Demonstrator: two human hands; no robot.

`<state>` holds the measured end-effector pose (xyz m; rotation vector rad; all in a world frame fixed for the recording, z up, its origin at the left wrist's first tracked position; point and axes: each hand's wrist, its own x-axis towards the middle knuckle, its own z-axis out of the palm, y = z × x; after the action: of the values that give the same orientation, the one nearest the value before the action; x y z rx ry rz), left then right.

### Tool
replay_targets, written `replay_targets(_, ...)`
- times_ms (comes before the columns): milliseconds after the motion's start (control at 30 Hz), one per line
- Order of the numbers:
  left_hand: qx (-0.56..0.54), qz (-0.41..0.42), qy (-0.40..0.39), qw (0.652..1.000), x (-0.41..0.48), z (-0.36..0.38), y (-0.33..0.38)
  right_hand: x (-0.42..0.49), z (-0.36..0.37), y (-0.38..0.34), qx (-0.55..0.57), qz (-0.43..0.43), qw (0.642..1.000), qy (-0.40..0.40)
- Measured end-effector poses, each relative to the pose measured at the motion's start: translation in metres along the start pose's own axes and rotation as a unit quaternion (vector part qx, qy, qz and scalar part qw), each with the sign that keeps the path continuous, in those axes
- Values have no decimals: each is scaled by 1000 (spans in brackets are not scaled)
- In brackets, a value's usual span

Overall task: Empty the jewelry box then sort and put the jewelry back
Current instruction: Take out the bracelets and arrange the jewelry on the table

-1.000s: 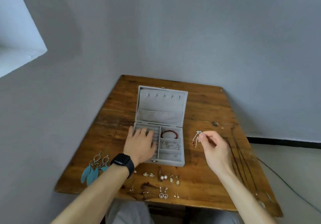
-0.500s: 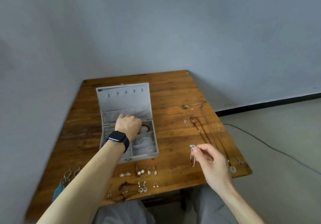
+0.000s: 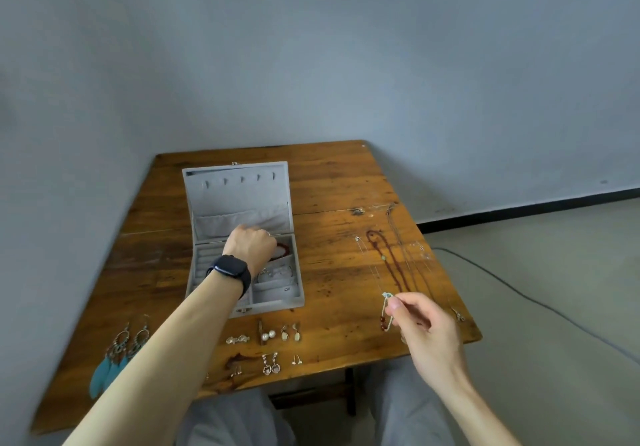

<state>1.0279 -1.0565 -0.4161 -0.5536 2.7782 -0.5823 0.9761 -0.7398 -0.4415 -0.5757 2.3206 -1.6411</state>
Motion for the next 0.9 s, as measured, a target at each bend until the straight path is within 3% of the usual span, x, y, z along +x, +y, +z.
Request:
replay_targets(67, -112, -41, 31, 992, -7, 12, -3, 1, -3, -3, 1, -2, 1000, -2)
replay_targets(133, -257, -89, 80, 959, -16, 24, -4, 3, -4, -6, 2, -7, 1000, -3)
replay_targets(300, -455, -180, 196, 850, -42, 49, 4, 15, 9, -14, -5, -24, 1000, -19)
replay_targets(400, -580, -237, 210, 751, -56, 60, 17, 29, 23, -24, -8, -37, 999, -40)
replay_targets(633, -642, -401, 295, 583, -62, 61, 18, 88, 51, -42, -56, -42, 996, -49)
replay_targets(700, -627, -411, 292, 595, -60, 64, 19, 104, 59, -46, -72, -40, 995, -50)
replay_targets(800, -560, -422, 288, 651, -57, 69, 26, 123, 74, -48, -85, -29, 994, -56)
replay_targets(900, -543, -438, 278, 660, -54, 69, 27, 137, 91, -51, -94, -17, 993, -65)
